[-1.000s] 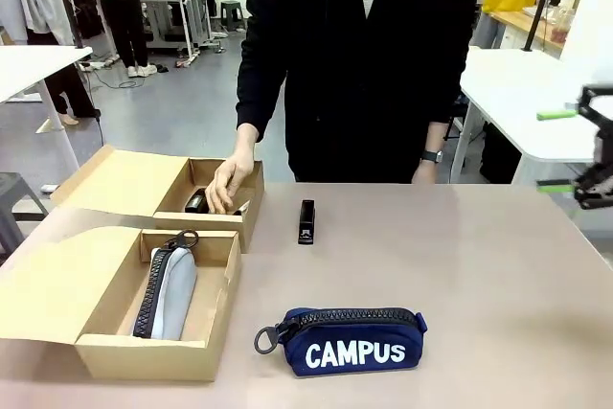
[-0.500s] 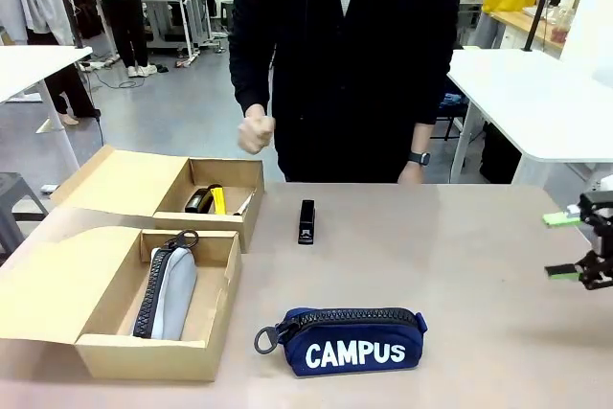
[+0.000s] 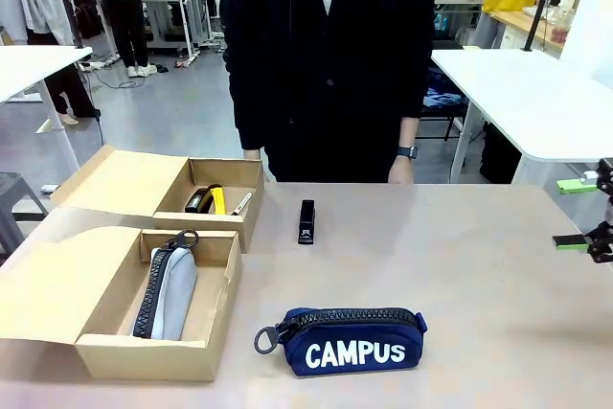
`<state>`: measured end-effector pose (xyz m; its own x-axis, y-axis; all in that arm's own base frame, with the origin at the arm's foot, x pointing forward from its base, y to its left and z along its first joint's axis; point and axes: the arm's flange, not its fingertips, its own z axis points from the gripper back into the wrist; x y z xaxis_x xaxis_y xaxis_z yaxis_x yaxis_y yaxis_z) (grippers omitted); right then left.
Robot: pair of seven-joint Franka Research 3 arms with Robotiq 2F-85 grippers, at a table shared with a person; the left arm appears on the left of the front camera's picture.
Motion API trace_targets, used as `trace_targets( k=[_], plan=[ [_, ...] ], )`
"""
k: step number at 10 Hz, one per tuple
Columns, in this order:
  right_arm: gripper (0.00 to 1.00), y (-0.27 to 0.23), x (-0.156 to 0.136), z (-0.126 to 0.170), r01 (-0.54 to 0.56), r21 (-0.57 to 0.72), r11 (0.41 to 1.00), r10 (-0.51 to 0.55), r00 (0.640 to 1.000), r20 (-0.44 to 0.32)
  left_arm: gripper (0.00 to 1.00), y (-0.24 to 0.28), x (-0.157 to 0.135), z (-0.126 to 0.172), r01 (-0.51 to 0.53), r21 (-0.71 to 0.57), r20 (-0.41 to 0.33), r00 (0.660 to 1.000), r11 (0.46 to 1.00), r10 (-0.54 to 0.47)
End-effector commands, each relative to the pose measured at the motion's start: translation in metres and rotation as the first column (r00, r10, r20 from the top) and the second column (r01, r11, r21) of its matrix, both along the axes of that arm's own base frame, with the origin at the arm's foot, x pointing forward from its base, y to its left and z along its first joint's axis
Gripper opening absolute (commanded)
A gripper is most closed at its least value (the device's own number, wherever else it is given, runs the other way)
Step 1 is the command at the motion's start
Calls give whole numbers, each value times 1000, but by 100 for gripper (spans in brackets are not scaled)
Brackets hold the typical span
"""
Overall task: Place items inside the box.
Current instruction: Pick up a Pencil pouch or Stapler and place it inside the Mailer Box closest to the robot.
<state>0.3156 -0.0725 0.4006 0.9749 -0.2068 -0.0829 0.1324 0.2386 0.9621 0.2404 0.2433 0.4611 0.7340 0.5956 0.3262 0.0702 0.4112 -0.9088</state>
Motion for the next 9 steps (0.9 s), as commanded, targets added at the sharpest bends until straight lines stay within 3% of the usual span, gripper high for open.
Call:
trace_targets(
  k=[1, 9],
  plan=[
    [100, 2, -1, 1, 10, 16, 1000, -9, 1000, -16, 100, 0, 1, 0, 3, -3, 27, 1000, 1000, -3],
    [100, 0, 0, -2, 0, 0, 1000, 0, 1000, -6, 100, 0, 1, 0, 3, -3, 27, 1000, 1000, -3]
  ],
)
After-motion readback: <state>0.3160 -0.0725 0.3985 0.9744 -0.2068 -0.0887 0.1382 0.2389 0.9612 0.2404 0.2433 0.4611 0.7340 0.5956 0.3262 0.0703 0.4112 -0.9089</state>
